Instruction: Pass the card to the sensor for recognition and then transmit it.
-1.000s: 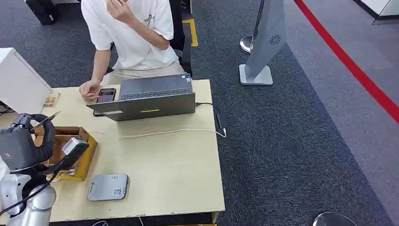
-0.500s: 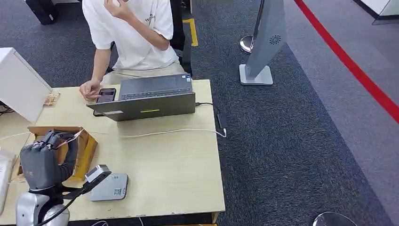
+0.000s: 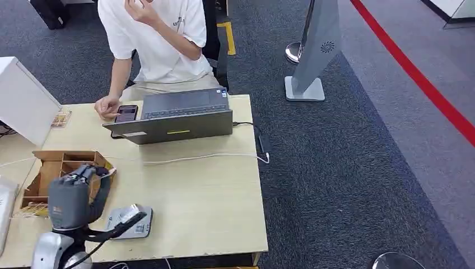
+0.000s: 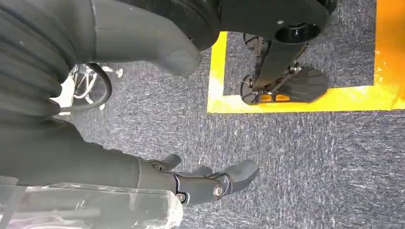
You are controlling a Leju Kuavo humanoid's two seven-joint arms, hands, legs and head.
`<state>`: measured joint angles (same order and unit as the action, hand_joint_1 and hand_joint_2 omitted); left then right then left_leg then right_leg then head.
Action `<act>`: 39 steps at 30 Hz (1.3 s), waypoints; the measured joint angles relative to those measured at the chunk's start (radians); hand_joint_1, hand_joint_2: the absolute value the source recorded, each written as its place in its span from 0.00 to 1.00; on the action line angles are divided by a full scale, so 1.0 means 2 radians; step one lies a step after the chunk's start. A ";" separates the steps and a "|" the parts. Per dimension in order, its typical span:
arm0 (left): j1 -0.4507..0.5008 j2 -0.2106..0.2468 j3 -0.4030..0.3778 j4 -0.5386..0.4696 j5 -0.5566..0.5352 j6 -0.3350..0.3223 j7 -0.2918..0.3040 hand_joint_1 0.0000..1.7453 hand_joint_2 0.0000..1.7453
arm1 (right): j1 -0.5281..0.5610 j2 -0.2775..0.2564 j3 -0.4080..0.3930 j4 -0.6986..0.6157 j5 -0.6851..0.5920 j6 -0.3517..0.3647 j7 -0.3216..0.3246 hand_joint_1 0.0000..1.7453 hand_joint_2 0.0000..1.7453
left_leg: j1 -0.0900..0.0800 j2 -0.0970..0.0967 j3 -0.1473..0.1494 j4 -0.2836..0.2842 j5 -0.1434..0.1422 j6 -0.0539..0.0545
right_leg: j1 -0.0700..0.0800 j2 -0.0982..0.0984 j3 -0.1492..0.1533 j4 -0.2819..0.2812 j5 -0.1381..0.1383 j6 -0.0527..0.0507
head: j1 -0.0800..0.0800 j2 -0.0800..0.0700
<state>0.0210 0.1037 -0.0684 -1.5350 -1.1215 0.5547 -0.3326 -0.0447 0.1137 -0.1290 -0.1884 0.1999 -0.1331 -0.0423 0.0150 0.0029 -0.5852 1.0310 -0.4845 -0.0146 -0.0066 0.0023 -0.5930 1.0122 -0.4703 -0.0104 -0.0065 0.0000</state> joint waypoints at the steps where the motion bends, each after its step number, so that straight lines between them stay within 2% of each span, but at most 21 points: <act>1: 0.005 -0.004 -0.009 0.008 0.000 0.008 0.002 1.00 1.00 | 0.000 0.000 -0.002 0.000 0.001 0.000 0.000 0.00 1.00 | 0.000 0.000 0.000 0.000 0.000 0.000 | 0.000 0.000 0.000 0.000 0.000 0.000 | 0.000 0.000; 8: 0.014 -0.006 -0.027 0.030 0.005 0.013 0.010 1.00 1.00 | 0.000 0.000 -0.008 0.000 0.002 0.000 0.000 0.00 1.00 | 0.000 0.000 0.000 0.000 0.000 0.000 | 0.000 0.000 0.000 0.000 0.000 0.000 | 0.000 0.000; 11: 0.018 -0.006 -0.030 0.040 -0.003 -0.003 0.032 1.00 1.00 | 0.000 0.000 -0.010 0.000 0.002 0.000 0.000 0.00 1.00 | 0.000 0.000 0.000 0.000 0.000 0.000 | 0.000 0.000 0.000 0.000 0.000 0.000 | 0.000 0.000; 17: 0.041 -0.007 -0.050 0.058 -0.045 0.001 0.064 1.00 1.00 | 0.000 0.000 -0.021 0.000 -0.005 -0.004 0.003 0.00 1.00 | 0.000 0.000 0.000 0.000 0.000 0.000 | 0.000 0.000 0.000 0.000 0.000 0.000 | 0.000 0.000; 27: 0.065 -0.007 -0.072 0.058 -0.039 0.000 0.098 1.00 1.00 | 0.002 0.000 -0.036 0.000 -0.007 -0.008 0.002 0.00 1.00 | 0.000 0.000 0.000 0.000 -0.001 0.001 | 0.000 0.000 0.000 0.000 -0.001 0.001 | 0.000 0.000; 39: 0.077 -0.007 -0.074 0.058 -0.027 -0.005 0.108 1.00 1.00 | 0.003 0.000 -0.047 0.000 -0.008 -0.009 0.003 0.00 1.00 | 0.000 0.000 0.000 0.000 -0.001 0.001 | 0.000 0.000 0.000 0.000 -0.001 0.001 | 0.000 0.000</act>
<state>0.1750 0.0889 -0.2159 -1.4195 -1.1764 0.5455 -0.1167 -0.0396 0.1137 -0.2239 -0.1884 0.1846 -0.1514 -0.0355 0.0150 0.0030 -0.5858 1.0309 -0.4860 -0.0124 -0.0067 0.0019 -0.5930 1.0120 -0.4715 -0.0092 -0.0065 0.0000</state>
